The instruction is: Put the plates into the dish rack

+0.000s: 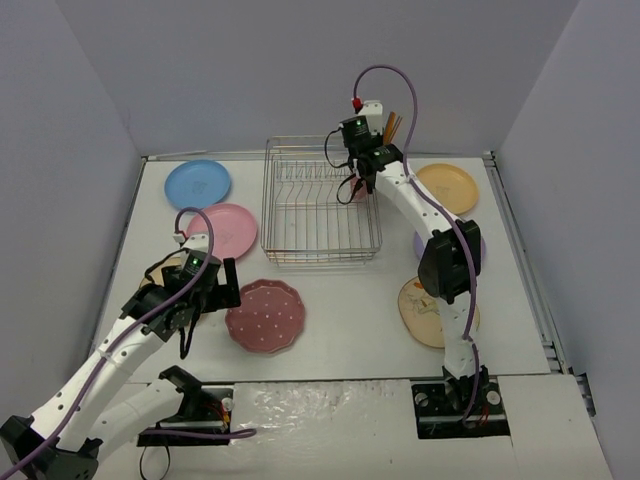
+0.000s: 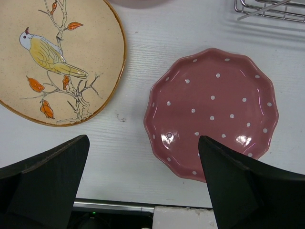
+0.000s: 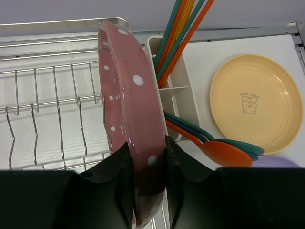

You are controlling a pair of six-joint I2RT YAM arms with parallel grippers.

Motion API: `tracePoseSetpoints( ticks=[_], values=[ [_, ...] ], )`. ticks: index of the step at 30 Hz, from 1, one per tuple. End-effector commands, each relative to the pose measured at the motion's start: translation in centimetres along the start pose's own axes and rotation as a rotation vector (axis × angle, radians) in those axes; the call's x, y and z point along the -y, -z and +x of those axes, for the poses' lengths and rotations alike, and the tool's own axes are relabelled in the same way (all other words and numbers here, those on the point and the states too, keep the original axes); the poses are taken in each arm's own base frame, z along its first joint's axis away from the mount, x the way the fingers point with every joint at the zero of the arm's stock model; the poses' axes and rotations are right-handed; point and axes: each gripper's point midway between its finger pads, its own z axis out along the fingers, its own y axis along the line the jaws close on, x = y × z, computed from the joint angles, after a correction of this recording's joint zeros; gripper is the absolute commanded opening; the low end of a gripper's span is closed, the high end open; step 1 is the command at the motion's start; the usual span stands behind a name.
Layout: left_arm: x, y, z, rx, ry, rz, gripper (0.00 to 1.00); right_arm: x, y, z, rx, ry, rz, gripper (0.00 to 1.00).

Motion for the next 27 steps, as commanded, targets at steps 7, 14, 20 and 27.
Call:
tracePoseSetpoints(
  ticks=[7,14,20,27],
  values=[
    [0.2,0.1,-0.7,0.020,0.084,0.001,0.97,-0.9,-0.6,-2.1,0.125,-0.124,-0.012,0.00],
    [0.2,-0.6,0.5,-0.023,0.111,-0.016,0.97,-1.3,-0.6,-1.7,0.109,-0.134,-0.052,0.33],
    [0.1,-1.1,1.3,-0.047,0.128,-0.023,0.97,-0.9,1.8,-3.6,0.136,-0.146,-0.108,0.62],
    [0.8,-0.8,1.0,-0.049,0.093,0.020,0.97,0.3,5.8,-5.8,0.175,-0.164,-0.178,0.80]
  ],
)
